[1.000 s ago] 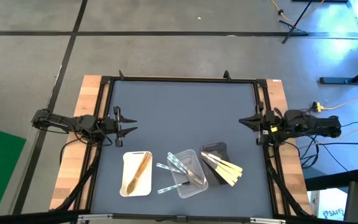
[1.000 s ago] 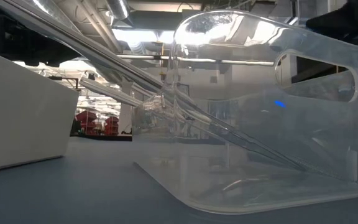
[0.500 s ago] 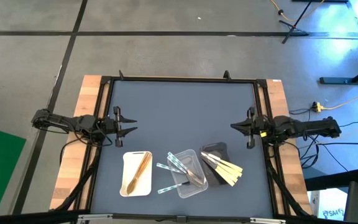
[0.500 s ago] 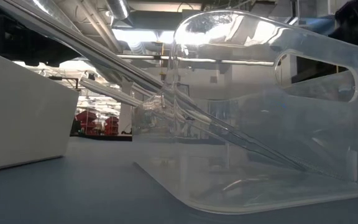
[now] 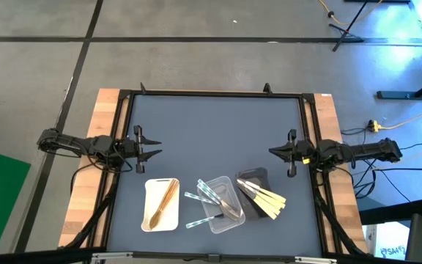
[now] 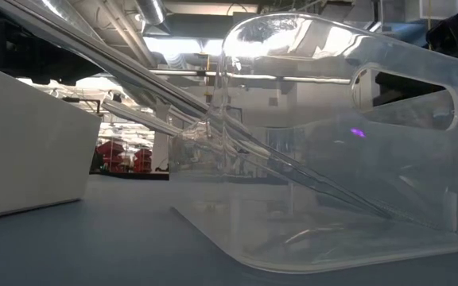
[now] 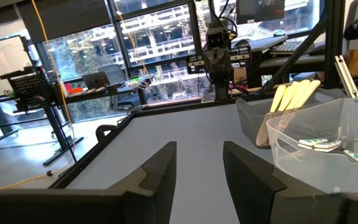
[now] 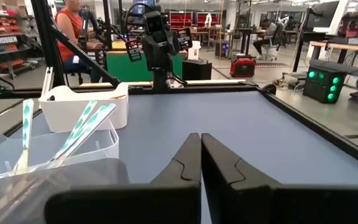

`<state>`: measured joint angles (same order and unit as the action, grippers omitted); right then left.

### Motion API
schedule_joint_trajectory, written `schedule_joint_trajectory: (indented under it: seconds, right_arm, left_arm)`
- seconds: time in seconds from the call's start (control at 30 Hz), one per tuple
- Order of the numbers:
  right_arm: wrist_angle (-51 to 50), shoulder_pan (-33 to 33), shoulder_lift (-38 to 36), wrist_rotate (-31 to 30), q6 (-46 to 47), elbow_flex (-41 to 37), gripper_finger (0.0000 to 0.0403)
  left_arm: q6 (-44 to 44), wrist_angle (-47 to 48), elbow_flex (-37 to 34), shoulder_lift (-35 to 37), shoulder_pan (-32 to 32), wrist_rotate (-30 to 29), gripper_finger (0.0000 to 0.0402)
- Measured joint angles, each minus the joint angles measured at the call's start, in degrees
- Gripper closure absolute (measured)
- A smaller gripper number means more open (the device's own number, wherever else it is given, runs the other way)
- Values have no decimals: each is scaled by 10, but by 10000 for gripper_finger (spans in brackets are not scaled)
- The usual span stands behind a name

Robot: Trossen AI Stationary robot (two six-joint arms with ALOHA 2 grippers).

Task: Sort silverware by color (type)
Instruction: Return to Home Position

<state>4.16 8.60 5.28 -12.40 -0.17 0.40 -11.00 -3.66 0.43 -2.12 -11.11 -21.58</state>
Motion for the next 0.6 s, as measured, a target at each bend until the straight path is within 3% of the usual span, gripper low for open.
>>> schedule_joint_trajectory:
  seconds: [0.6]
  right_arm:
    - [-7, 0, 0, -35, -64, 0, 402]
  left_arm:
    - [0, 0, 0, 0, 0, 0, 276]
